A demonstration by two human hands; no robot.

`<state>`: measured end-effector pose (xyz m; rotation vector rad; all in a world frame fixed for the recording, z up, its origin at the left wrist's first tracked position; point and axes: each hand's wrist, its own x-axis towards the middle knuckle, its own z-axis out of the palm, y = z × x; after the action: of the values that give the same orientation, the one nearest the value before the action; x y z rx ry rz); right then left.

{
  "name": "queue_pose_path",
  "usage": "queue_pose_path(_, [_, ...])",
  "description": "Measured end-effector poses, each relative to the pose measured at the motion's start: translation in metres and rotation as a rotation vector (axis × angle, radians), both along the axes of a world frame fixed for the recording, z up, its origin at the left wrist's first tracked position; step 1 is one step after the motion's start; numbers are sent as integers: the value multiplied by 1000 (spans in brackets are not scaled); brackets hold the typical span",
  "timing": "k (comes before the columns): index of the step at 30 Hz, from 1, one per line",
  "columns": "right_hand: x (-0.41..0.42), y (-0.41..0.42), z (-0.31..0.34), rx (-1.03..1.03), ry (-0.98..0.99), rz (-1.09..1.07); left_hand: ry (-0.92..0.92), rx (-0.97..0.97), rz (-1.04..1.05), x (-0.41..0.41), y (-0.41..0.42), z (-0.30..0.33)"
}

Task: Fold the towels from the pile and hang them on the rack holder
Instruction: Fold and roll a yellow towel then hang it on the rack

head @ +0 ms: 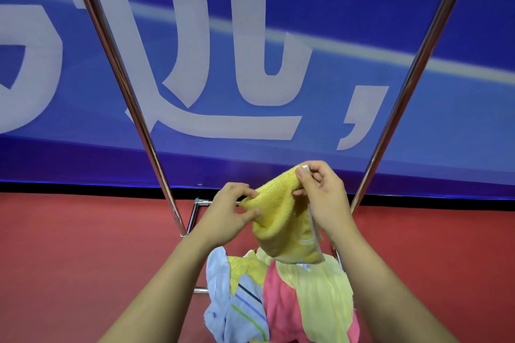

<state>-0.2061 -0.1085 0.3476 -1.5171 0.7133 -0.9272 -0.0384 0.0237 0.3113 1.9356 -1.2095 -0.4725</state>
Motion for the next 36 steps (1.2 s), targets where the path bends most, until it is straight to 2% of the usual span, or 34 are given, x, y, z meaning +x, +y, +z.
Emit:
queue_pose_path(8, [-7, -7, 0, 8, -28, -22, -98, 225, -77, 8, 1, -8])
queue_pose_path(17, [-10, -11, -8, 32, -4, -156, -276, 77, 171, 7, 3, 11])
queue_pose_path(19, [-9, -11, -8, 30, -9, -158, -221, -14, 196, 6, 3, 11])
queue_pose_path(24, [-10, -15, -8, 72, -35, -187, 87, -290, 217, 4, 0, 14])
queue_pose_path(29, [-11, -17, -8, 91, -51, -204, 359, -384, 168, 3, -3, 19])
queue_pose_path(31, [-12, -18, -9, 92, -47, -208, 348, -344, 140, 5, -3, 21])
queue_pose_path(36, [-14, -24, -11, 117, -60, -213, 182, -231, 103, 10, 1, 20])
